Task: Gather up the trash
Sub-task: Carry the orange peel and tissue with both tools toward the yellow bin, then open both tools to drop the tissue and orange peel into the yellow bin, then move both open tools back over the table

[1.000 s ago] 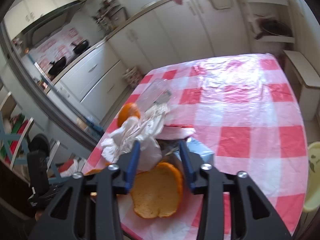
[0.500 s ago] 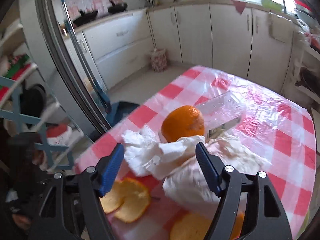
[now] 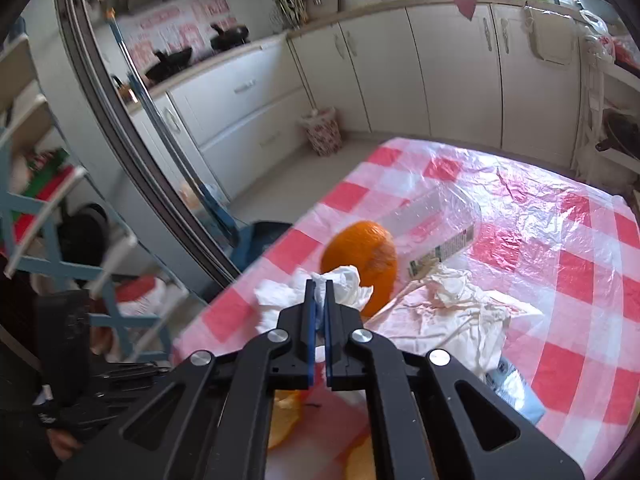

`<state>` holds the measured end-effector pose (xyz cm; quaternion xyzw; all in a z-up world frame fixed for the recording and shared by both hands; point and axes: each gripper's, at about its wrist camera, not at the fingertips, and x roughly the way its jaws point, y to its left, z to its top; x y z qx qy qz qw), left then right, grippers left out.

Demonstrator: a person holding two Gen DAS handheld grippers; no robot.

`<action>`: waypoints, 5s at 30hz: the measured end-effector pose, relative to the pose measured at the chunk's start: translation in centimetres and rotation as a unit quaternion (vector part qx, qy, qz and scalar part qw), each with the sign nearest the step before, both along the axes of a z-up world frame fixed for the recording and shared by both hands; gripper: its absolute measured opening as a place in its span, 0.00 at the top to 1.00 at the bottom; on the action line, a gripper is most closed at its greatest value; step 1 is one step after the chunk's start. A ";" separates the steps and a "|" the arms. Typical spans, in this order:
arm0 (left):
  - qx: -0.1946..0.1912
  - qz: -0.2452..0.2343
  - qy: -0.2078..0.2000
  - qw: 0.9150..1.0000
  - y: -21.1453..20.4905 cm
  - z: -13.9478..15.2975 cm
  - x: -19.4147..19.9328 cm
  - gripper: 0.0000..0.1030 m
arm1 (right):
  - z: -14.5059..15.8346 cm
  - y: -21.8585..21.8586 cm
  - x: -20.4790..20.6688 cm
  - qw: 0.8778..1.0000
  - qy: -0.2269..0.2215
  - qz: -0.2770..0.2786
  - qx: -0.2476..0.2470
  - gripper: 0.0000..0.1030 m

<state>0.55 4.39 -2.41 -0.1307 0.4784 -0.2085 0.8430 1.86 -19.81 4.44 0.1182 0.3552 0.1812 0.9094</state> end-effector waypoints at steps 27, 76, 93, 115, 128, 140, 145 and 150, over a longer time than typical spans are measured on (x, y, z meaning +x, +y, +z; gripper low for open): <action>-0.004 -0.075 -0.114 0.991 -7.1 12.6 -8.1 0.90 | 1.7 -16.6 -15.6 0.969 -0.061 -0.222 0.093 0.96; 0.017 -0.154 -0.154 0.976 -16.1 16.1 -13.3 0.90 | 3.0 -22.0 -21.3 0.945 -0.108 -0.282 0.125 0.96; 0.005 -0.220 -0.113 0.969 -27.2 12.6 -10.4 0.90 | -2.6 -33.6 -21.1 0.914 0.024 -0.391 0.103 0.96; 0.087 -0.293 0.037 0.951 -53.4 -3.7 -9.2 0.84 | -0.8 -39.9 -23.3 0.856 -0.024 -0.495 0.149 0.39; 0.071 -0.278 -0.038 0.957 -45.2 2.9 -11.4 0.45 | 0.9 -37.2 -21.6 0.878 -0.054 -0.472 0.062 0.39; 0.149 -0.097 -0.126 0.976 -18.8 6.6 -10.6 0.30 | 0.0 -25.0 -17.4 0.945 -0.018 -0.316 0.083 0.37; 0.154 -0.022 -0.099 0.983 -10.7 6.0 -7.5 0.30 | -2.4 -18.8 -14.1 0.970 0.034 -0.232 0.072 0.37; 0.155 -0.006 -0.105 0.982 -7.4 5.3 -6.3 0.29 | -5.5 -12.9 -11.1 0.981 0.085 -0.162 0.063 0.37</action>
